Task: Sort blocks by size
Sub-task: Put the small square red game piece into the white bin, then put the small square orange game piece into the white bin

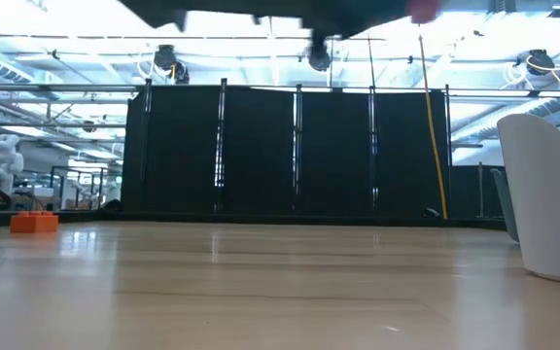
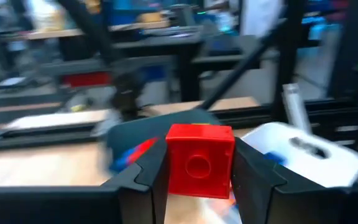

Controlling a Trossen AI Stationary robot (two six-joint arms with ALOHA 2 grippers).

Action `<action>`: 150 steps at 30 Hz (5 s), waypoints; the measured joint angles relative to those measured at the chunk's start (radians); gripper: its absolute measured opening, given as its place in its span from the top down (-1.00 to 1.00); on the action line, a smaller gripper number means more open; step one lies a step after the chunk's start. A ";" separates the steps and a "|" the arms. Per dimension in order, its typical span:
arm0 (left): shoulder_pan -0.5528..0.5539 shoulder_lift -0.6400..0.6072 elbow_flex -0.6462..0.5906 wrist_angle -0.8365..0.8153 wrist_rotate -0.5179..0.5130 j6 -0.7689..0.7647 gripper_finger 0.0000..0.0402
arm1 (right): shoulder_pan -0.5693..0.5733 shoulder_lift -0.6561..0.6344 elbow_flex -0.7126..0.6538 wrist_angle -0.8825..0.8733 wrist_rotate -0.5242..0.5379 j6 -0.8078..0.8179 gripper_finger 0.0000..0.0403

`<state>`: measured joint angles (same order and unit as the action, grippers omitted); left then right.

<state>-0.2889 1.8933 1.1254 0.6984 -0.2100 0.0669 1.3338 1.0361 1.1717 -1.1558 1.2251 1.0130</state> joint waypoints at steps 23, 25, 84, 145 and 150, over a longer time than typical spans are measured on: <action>-0.019 0.413 0.437 -0.060 0.192 0.018 -0.05 | 0.000 0.000 0.000 0.007 0.000 -0.003 0.15; -0.020 0.413 0.438 -0.060 0.141 0.018 -0.25 | 0.000 0.000 0.000 0.007 0.000 -0.004 0.15; -0.136 -0.634 -0.522 -1.714 -0.231 -1.704 -0.18 | 0.000 0.003 0.000 0.000 -0.045 -0.039 0.15; -0.067 -0.116 -0.046 -0.234 -0.262 -0.489 0.30 | 0.000 0.040 0.000 0.002 -0.044 -0.004 0.15; -0.055 0.063 0.143 -0.238 -0.090 -0.394 0.30 | 0.000 0.040 0.000 0.003 -0.043 -0.004 0.15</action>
<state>-0.3443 1.9561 1.2680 0.4603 -0.3000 -0.3268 1.3342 1.0763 1.1717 -1.1527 1.1816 1.0088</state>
